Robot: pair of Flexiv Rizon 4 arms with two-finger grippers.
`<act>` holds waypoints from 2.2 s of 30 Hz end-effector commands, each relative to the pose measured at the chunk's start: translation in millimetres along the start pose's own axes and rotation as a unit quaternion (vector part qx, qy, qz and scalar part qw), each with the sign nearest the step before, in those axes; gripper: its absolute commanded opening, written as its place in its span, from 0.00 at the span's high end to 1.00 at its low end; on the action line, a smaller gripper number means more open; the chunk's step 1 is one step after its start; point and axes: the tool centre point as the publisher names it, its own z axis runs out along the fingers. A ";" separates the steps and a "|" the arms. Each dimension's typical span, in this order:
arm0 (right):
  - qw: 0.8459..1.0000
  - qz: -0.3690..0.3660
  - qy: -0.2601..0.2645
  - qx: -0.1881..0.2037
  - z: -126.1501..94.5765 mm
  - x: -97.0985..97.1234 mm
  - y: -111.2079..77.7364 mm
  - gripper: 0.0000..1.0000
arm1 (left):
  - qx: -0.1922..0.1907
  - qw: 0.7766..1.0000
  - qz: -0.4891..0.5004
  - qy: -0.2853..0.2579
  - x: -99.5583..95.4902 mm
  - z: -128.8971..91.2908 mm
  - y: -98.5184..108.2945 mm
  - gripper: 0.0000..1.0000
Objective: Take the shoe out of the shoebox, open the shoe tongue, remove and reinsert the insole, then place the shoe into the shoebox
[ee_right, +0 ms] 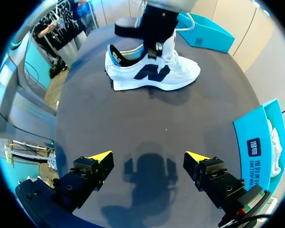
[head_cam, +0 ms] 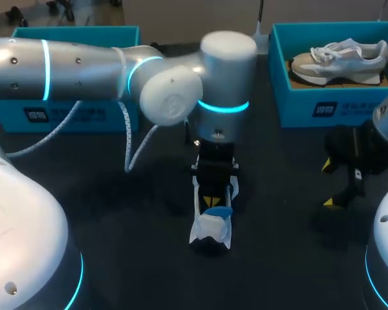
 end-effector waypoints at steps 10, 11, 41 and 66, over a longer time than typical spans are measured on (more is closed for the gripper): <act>1.000 0.000 -0.002 0.001 0.5 1.5 -0.1 0.00 | 0.081 0.996 0.033 -0.031 -7.0 -47.1 -51.8 1.00; 1.000 0.000 -0.002 0.001 0.5 1.5 -0.1 0.00 | 0.092 0.995 0.037 -0.033 -7.3 -48.2 -55.4 1.00; 1.000 0.000 -0.002 0.001 0.5 1.5 -0.1 0.00 | -0.062 0.998 0.008 0.022 9.6 44.4 0.6 1.00; 1.000 0.000 -0.002 0.001 0.5 1.5 -0.1 0.00 | -0.059 0.987 0.063 0.133 10.4 16.9 -14.2 1.00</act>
